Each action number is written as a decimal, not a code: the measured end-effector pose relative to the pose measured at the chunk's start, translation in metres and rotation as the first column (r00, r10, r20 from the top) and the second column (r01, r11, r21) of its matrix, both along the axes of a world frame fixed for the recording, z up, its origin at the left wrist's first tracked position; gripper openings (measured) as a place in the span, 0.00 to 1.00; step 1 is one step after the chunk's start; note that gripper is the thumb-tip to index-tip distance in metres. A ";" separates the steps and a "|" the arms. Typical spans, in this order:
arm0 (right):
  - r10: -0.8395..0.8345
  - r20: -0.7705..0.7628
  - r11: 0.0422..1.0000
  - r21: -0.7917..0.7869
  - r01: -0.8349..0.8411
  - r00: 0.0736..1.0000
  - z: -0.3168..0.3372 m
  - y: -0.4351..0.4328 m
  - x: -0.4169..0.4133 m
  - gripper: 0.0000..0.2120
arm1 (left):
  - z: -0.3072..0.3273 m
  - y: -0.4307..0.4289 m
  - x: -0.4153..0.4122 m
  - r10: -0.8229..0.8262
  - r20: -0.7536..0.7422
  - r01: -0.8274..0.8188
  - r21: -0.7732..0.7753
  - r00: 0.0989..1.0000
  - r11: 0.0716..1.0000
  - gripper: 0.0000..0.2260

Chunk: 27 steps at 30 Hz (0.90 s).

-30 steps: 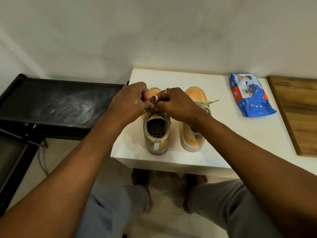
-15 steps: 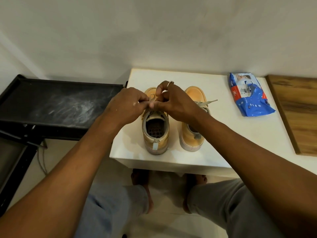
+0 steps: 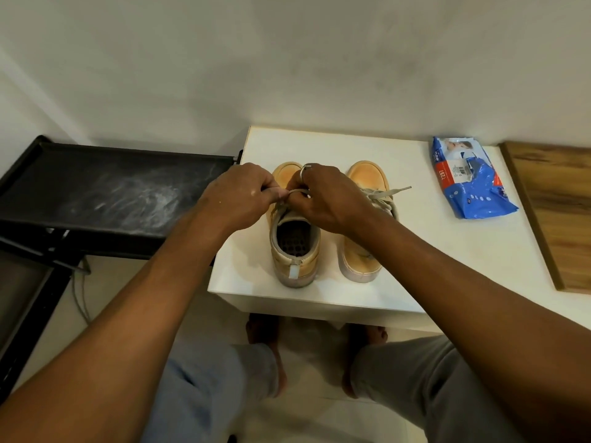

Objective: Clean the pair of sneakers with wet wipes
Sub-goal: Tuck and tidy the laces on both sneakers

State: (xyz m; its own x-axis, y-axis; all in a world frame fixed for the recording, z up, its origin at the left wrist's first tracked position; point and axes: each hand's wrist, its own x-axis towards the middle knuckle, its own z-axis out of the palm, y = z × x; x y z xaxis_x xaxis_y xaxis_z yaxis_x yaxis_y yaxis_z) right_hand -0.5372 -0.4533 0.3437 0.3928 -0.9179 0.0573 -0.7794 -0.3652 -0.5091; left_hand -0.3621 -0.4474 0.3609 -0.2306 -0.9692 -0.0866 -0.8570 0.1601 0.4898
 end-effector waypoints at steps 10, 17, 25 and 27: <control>-0.017 0.137 0.945 0.326 -0.029 0.990 0.013 0.003 -0.006 0.09 | -0.005 0.002 -0.004 0.080 -0.246 -0.042 0.157 0.966 0.987 0.09; -0.039 0.056 0.998 0.052 0.036 0.998 0.006 0.003 -0.007 0.14 | -0.008 0.002 -0.005 0.143 -0.348 -0.023 0.328 0.927 0.944 0.13; 0.024 0.051 0.981 -0.196 -0.014 0.998 0.010 0.002 -0.007 0.08 | -0.010 0.002 -0.003 0.157 -0.347 -0.040 0.322 0.925 0.946 0.12; 0.006 0.041 0.982 -0.190 0.002 0.999 0.012 0.002 -0.008 0.08 | -0.010 0.001 -0.003 0.184 -0.333 -0.075 0.315 0.925 0.946 0.12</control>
State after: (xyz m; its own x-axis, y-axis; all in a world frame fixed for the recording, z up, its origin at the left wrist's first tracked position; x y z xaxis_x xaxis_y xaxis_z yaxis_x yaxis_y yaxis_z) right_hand -0.5455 -0.4512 0.3556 0.3885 -0.8879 0.2464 -0.7583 -0.4600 -0.4619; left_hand -0.3654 -0.4465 0.3504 -0.1730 -0.9364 -0.3053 -0.6216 -0.1366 0.7713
